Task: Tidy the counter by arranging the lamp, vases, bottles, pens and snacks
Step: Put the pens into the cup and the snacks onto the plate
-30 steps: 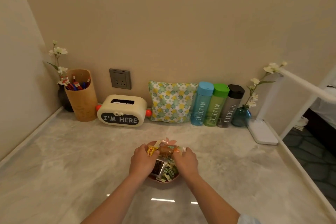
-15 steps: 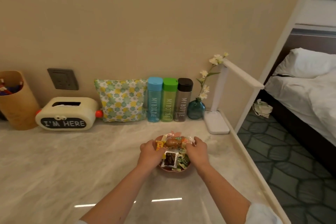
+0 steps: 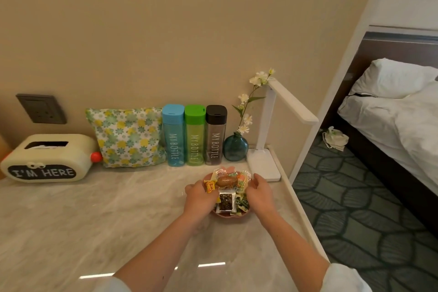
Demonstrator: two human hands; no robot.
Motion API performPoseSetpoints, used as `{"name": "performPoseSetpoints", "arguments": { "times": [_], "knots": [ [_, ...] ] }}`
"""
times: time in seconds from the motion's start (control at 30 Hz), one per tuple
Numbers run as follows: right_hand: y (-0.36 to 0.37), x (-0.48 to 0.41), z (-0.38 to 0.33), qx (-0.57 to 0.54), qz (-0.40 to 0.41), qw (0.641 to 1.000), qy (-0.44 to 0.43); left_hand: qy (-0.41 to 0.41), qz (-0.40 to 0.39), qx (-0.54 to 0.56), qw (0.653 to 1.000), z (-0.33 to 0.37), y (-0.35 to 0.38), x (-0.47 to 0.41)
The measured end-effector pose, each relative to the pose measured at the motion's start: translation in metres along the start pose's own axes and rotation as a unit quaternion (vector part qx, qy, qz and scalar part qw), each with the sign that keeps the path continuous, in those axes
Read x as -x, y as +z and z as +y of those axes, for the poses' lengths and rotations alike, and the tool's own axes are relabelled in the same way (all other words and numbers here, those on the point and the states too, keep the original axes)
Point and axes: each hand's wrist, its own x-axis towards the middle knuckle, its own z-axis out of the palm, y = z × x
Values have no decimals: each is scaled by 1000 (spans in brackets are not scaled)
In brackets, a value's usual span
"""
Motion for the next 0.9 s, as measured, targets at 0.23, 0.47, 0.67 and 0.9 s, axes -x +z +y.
{"name": "performPoseSetpoints", "arguments": {
  "times": [0.23, 0.47, 0.67, 0.9],
  "knots": [
    [-2, -9, -5, 1, -22, 1000, -11, 1, 3, -7, 1000, 7, 2, -12],
    [15, -49, 26, 28, -33, 998, -38, -4, -10, 3, 1000, 11, 4, -17],
    [12, -36, 13, 22, -59, 997, -51, -15, -16, 10, 1000, 14, 2, -17],
    [13, -15, 5, 31, -22, 997, -67, -20, -26, 33, 999, 15, -9, -8]
  ]
}}
